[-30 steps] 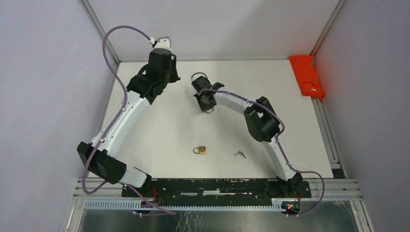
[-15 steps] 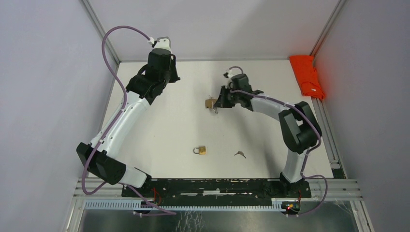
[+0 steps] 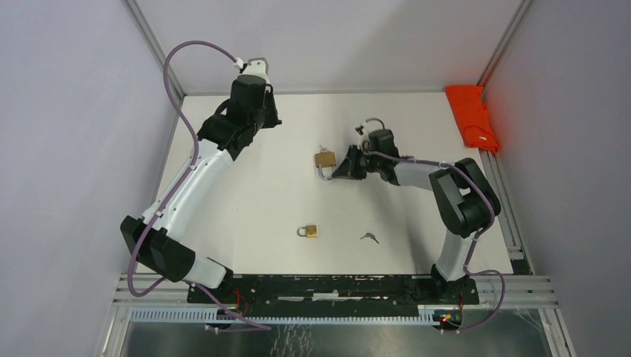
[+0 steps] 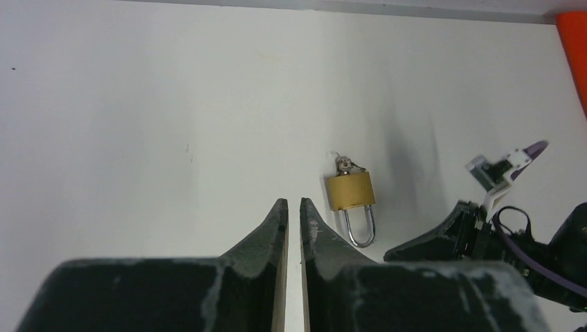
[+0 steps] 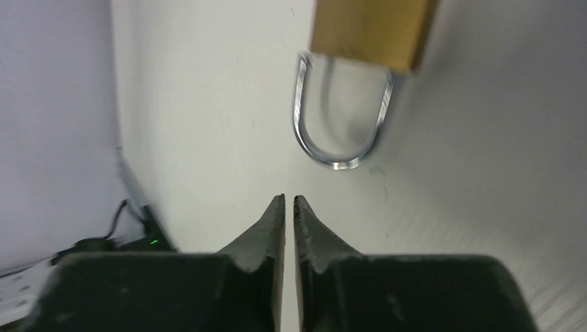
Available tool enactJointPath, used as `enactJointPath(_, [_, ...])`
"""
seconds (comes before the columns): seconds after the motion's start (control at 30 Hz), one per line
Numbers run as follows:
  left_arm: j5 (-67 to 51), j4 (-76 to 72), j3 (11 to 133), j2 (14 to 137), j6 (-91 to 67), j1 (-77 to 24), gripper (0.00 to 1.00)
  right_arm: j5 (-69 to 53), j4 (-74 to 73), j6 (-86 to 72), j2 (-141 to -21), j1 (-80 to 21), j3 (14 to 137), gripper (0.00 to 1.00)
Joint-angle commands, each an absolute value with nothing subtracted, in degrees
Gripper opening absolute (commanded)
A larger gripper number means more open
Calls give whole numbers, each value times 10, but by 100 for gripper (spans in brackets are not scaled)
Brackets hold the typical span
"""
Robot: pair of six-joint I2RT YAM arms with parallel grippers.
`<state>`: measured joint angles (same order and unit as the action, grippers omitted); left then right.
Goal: Unlock with the key
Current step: Unlock the lock.
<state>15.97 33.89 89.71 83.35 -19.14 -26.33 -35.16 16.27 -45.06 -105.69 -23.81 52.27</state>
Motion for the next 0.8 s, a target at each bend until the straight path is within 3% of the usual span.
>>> enactJointPath(0.0, [159,312,895,836,-199,-262,16,-218,-11,-259,-1025,-291,685,19])
enactJointPath(0.13, [157,309,894,830,-202,-262,16,-135,-155,-185,-1081,-341,820,34])
enactJointPath(0.37, [170,312,892,814,-197,-262,18,-26,-335,-146,-1203,-390,994,37])
enactJointPath(0.53, [177,311,891,809,-198,-262,19,59,-359,-142,-1208,-411,990,40])
enactJointPath(0.77, [174,309,888,808,-200,-262,18,87,-361,-145,-1207,-412,978,39])
